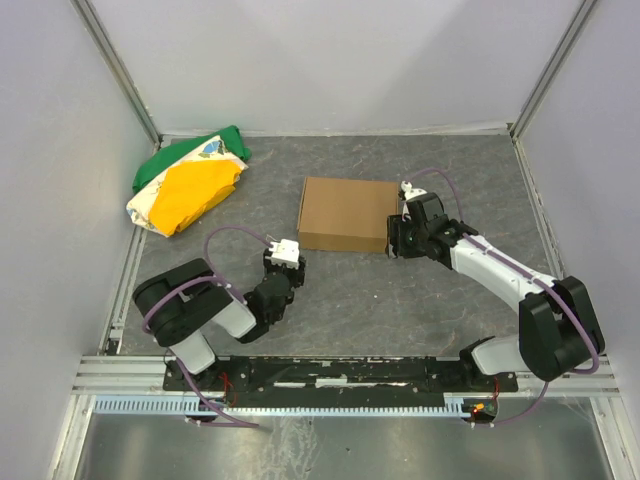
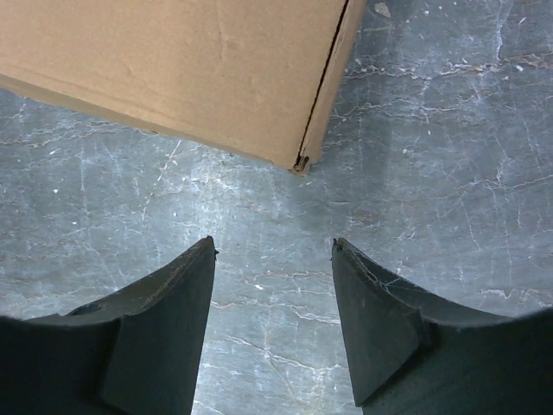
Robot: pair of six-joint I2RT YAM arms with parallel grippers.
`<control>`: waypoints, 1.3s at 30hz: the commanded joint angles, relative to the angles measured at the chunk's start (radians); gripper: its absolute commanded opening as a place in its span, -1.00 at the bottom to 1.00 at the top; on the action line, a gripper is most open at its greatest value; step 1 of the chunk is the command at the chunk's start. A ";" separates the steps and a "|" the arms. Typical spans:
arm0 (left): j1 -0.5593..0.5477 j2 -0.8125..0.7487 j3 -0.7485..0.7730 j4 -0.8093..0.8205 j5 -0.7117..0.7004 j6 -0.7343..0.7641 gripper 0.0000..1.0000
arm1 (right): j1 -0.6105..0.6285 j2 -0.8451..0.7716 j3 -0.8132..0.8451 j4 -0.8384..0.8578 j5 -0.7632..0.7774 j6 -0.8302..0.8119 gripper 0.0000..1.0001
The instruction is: Fold the paper box
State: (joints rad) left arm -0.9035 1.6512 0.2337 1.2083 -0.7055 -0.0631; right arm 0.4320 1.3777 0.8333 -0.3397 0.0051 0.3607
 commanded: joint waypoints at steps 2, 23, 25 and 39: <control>0.015 0.058 0.057 0.113 -0.042 0.119 0.19 | -0.003 0.060 0.035 0.012 0.031 -0.031 0.27; 0.086 0.269 0.268 0.067 -0.049 0.164 0.15 | -0.006 0.268 0.122 0.111 0.059 -0.032 0.05; 0.085 0.256 0.268 0.052 -0.057 0.158 0.15 | -0.005 0.267 0.129 0.100 0.054 -0.034 0.04; 0.081 -0.432 0.466 -1.163 0.144 -0.347 0.98 | -0.003 -0.311 0.004 -0.134 0.129 0.069 0.27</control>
State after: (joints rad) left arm -0.8242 1.3678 0.5644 0.5552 -0.6563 -0.2008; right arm 0.4301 1.2316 0.8360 -0.3698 0.0566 0.3920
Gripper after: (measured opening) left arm 0.985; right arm 0.618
